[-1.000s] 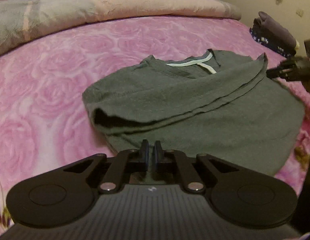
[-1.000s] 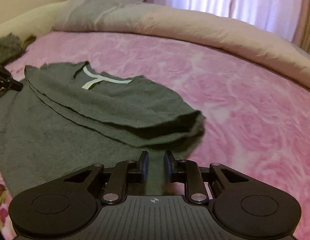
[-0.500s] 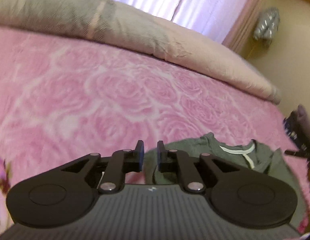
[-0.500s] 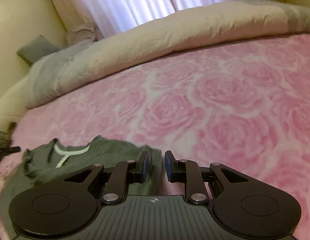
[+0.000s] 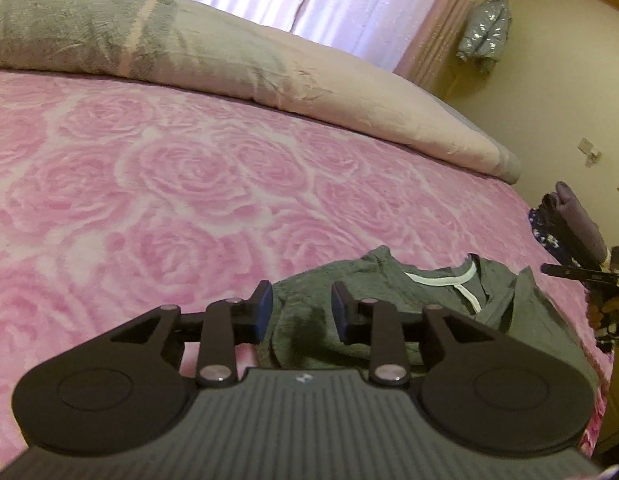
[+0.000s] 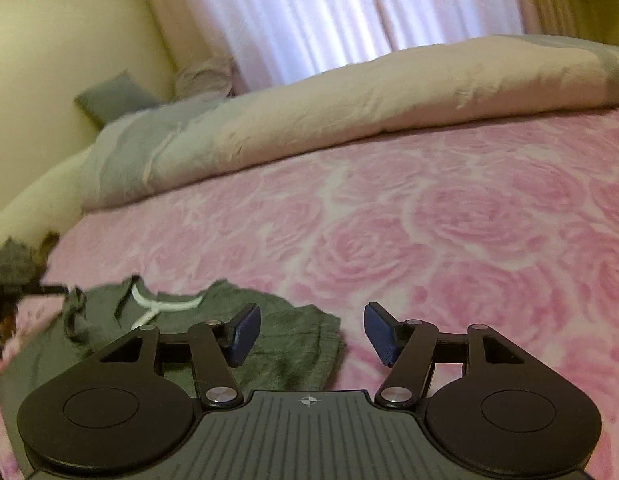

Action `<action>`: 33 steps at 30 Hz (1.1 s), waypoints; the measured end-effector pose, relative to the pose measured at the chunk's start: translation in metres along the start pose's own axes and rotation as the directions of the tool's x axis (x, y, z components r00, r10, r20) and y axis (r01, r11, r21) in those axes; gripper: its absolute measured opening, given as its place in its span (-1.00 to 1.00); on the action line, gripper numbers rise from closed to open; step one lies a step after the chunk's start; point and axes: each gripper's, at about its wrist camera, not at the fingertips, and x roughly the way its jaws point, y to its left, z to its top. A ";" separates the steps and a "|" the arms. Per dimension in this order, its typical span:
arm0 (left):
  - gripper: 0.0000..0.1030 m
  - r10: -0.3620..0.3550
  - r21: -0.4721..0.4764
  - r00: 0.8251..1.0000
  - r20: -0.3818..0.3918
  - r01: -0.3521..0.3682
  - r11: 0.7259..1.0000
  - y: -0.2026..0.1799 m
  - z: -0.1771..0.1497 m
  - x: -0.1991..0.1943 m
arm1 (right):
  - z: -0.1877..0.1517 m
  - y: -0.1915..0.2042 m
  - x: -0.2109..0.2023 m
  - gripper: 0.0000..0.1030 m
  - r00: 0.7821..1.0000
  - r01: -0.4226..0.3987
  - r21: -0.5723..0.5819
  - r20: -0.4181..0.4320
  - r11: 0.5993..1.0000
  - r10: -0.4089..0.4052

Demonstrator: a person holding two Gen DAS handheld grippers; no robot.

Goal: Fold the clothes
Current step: 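Lay the folded hem down and regrasp the t-shirt edge with both grippers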

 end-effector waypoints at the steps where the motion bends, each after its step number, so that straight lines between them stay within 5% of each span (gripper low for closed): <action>1: -0.48 -0.001 0.001 1.000 -0.005 0.001 1.000 0.000 -0.001 0.002 | 0.000 0.001 0.005 0.21 1.000 0.000 -0.011 -0.012 1.000 -0.001; 4: -0.49 0.002 0.013 1.000 -0.017 -0.002 1.000 -0.001 -0.002 0.010 | -0.001 0.001 0.022 0.16 0.999 0.011 -0.021 -0.043 1.000 -0.012; 6: -0.53 -0.001 0.027 1.000 -0.027 0.002 1.000 -0.002 -0.003 0.015 | -0.003 0.001 0.032 -0.29 0.998 0.009 -0.027 -0.070 1.000 -0.011; 7: -0.59 -0.007 0.037 0.999 -0.036 0.008 0.999 -0.003 -0.003 0.018 | -0.004 0.002 0.035 -0.34 0.997 0.009 -0.032 -0.073 0.999 -0.011; 8: -0.84 -0.007 0.050 0.999 -0.046 0.009 0.999 -0.005 -0.003 0.020 | -0.005 0.002 0.036 -0.43 0.997 0.009 -0.037 -0.075 0.999 -0.012; 9: -0.96 -0.004 0.062 0.999 -0.044 0.007 0.998 -0.006 -0.004 0.019 | -0.006 0.002 0.036 -0.78 0.997 0.008 -0.040 -0.071 0.999 -0.010; 10: -0.95 -0.002 0.070 0.999 -0.032 0.005 0.998 -0.007 -0.004 0.018 | -0.006 0.002 0.034 -0.88 0.998 0.008 -0.044 -0.064 0.999 -0.010; 16: -0.97 0.015 0.057 0.996 0.092 -0.020 0.998 -0.005 -0.003 0.000 | -0.003 0.008 0.014 -0.94 0.999 0.033 -0.073 0.044 0.997 -0.030; 24: -0.97 0.045 0.038 0.965 0.260 -0.057 0.998 -0.009 0.008 -0.009 | 0.009 0.010 0.005 -0.96 0.982 0.088 -0.058 0.171 0.994 -0.077; 33: -0.96 0.120 0.014 0.963 0.243 -0.127 0.992 -0.003 0.006 0.020 | 0.007 0.003 0.035 -0.96 0.981 0.148 -0.028 0.135 0.989 -0.143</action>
